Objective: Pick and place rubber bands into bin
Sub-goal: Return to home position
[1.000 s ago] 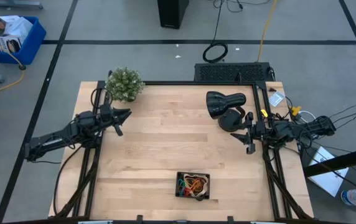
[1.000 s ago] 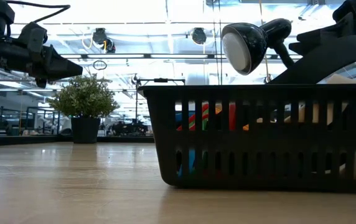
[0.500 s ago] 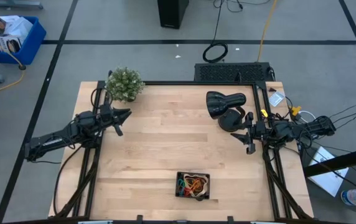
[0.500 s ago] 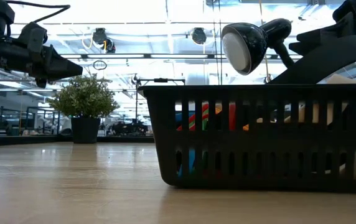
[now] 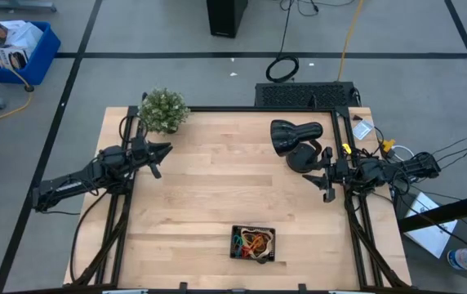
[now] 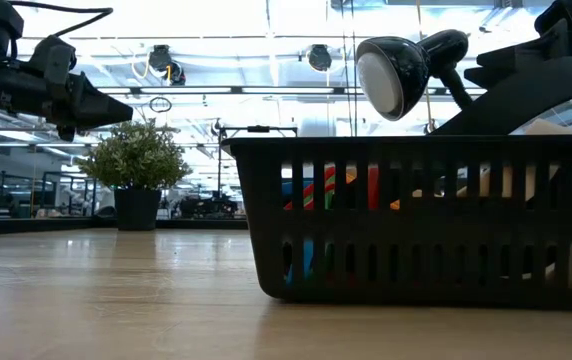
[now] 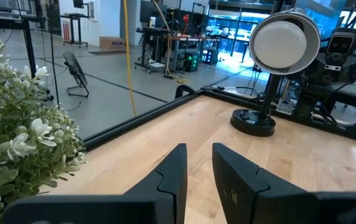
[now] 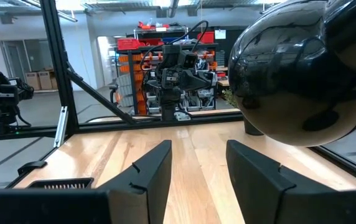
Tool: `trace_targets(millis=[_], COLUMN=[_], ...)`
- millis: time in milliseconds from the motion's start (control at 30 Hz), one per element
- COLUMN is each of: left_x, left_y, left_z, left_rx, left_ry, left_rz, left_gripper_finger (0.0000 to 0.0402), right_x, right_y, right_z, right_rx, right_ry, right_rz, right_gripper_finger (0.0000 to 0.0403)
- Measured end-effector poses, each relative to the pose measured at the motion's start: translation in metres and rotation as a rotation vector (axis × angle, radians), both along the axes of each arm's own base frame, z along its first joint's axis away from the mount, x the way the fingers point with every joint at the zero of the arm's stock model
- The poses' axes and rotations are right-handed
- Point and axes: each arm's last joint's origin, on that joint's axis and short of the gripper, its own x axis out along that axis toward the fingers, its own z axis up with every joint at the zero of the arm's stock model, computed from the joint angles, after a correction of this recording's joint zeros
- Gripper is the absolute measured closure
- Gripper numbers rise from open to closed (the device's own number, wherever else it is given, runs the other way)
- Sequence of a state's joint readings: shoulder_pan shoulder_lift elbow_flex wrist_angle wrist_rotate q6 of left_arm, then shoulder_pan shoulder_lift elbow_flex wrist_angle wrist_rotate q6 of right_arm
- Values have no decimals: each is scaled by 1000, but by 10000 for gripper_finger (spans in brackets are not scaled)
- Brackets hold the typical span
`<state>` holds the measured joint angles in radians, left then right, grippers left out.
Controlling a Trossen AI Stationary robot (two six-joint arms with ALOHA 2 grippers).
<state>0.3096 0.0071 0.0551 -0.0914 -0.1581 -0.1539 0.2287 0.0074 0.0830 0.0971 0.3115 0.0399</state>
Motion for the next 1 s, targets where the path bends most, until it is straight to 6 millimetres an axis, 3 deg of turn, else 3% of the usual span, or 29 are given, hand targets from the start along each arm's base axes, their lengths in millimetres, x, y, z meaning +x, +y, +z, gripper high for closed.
trace_targets(millis=[1000], left_x=[0], left_y=[0], left_z=[0], left_rx=[0], left_ry=[0], left_rz=[0], left_gripper_finger=[320], right_x=[0], right_y=[0], right_z=[0], right_rx=[0], right_ry=[0], right_rz=[0], right_gripper_finger=[253])
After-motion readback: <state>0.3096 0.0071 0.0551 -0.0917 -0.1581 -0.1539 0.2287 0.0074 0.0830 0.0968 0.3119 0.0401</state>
